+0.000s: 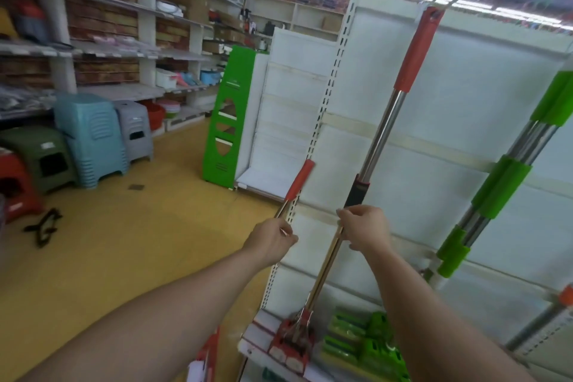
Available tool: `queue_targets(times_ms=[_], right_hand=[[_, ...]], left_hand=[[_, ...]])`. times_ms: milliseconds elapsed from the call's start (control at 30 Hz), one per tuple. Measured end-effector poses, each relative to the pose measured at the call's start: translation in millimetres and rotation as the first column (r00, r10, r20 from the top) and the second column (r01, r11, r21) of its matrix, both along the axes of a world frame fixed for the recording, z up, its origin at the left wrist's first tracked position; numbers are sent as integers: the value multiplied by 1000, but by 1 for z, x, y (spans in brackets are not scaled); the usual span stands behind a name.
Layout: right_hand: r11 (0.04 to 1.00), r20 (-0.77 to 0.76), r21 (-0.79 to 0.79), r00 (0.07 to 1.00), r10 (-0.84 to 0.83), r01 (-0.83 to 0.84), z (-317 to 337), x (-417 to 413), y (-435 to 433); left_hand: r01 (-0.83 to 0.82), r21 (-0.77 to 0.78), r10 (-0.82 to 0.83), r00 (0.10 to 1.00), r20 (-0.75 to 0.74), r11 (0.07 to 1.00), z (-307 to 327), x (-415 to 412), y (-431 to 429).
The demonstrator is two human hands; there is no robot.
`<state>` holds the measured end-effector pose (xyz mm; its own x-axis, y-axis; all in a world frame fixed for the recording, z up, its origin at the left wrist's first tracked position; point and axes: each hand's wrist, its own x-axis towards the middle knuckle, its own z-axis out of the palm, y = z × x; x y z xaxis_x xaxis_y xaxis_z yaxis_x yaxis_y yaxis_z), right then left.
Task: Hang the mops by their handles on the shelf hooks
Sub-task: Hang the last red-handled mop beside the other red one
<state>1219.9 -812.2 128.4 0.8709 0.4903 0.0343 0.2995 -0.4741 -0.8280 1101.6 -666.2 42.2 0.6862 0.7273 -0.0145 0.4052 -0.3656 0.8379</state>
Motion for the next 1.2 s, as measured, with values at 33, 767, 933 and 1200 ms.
queue_targets(times_ms=[33, 767, 933, 1200], right_hand=[[1000, -7, 6, 1000, 14, -14, -2, -6, 3], [993, -17, -112, 999, -29, 27, -35, -1, 187], [981, -74, -145, 987, -142, 130, -50, 18, 219], [931, -87, -136, 932, -351, 338, -62, 46, 240]], left_hand=[[-10, 3, 10, 1000, 6, 1000, -1, -4, 2], [97, -97, -94, 995, 33, 991, -29, 29, 159], [151, -138, -149, 989, 23, 979, -40, 49, 190], [232, -163, -236, 972, -2, 959, -46, 90, 209]])
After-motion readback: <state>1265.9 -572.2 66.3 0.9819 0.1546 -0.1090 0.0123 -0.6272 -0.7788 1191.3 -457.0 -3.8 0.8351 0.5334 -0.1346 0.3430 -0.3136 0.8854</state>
